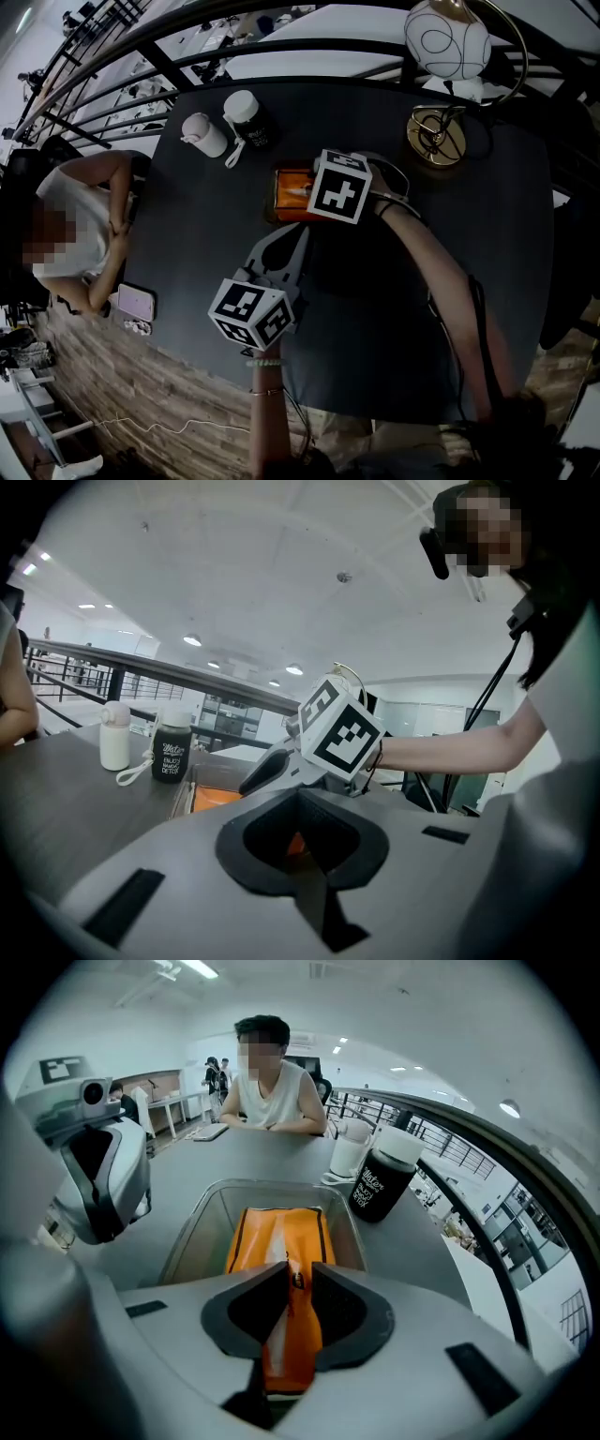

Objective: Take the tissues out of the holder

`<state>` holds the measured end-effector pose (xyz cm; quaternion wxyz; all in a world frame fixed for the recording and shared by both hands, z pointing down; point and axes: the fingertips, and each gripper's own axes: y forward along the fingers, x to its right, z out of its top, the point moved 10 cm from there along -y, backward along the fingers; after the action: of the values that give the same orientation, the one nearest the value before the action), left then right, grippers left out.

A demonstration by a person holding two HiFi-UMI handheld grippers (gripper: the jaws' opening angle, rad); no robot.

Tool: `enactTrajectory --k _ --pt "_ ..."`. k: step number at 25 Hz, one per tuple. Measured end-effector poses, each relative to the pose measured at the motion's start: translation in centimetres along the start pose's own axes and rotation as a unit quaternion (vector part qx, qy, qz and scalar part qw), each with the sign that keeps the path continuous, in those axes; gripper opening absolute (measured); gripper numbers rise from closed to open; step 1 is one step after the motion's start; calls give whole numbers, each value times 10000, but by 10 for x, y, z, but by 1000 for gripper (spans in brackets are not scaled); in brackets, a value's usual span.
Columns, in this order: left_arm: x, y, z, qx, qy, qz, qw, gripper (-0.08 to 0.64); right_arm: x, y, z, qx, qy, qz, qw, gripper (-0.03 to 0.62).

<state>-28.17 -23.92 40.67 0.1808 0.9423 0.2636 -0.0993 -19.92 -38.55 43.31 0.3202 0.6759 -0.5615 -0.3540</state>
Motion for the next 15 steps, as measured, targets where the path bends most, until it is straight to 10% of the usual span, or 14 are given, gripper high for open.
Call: enactTrajectory --k 15 --pt "1 -3 1 54 -43 -14 10000 8 2 -20 0 633 201 -336 9972 12"
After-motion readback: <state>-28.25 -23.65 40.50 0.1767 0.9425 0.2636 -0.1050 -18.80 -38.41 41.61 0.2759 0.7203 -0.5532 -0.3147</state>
